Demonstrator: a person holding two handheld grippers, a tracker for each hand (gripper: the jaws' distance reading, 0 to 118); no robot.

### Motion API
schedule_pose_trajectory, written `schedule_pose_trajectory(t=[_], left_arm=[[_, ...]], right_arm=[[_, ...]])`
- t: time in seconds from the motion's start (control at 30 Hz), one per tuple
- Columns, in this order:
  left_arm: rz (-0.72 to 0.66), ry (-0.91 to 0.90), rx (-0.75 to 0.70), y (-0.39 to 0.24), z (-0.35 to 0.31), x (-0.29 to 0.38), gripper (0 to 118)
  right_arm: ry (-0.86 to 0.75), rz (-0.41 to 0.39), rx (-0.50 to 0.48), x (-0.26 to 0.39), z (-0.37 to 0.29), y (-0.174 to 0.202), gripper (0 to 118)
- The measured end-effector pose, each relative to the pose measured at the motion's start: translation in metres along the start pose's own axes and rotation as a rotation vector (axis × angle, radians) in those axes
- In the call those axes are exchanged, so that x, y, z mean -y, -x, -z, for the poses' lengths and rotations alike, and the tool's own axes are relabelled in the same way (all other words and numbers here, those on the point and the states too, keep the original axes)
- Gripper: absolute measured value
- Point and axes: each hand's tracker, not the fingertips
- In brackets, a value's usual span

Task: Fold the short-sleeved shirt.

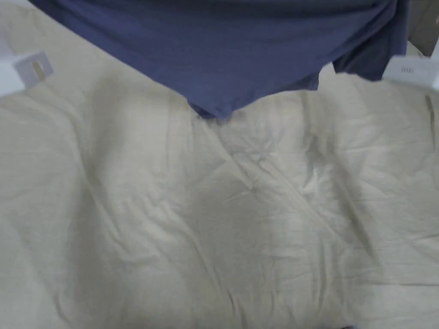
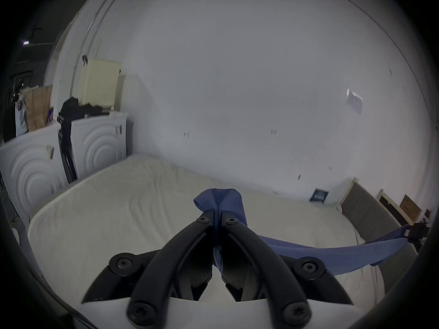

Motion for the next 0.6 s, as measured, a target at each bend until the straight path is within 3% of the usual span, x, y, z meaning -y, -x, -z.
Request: schedule_pose_trajectory(t=[0.17, 0.37, 0.6], left_arm=[[0.002, 0.116, -0.007, 0.029, -0.013, 0.096, 5], [-0.019, 0.315, -0.048, 0.069, -0.047, 0.216, 5], [-0.033, 0.434, -0.125, 0.096, -0.093, 0.298, 5]], right_arm=[[0.127, -0.038, 0.002, 0.103, 0.011, -0.026, 5], [0.313, 0.068, 0.009, 0.23, 0.0, -0.063, 5], [0.391, 0.086, 0.029, 0.326, -0.031, -0.09, 5]])
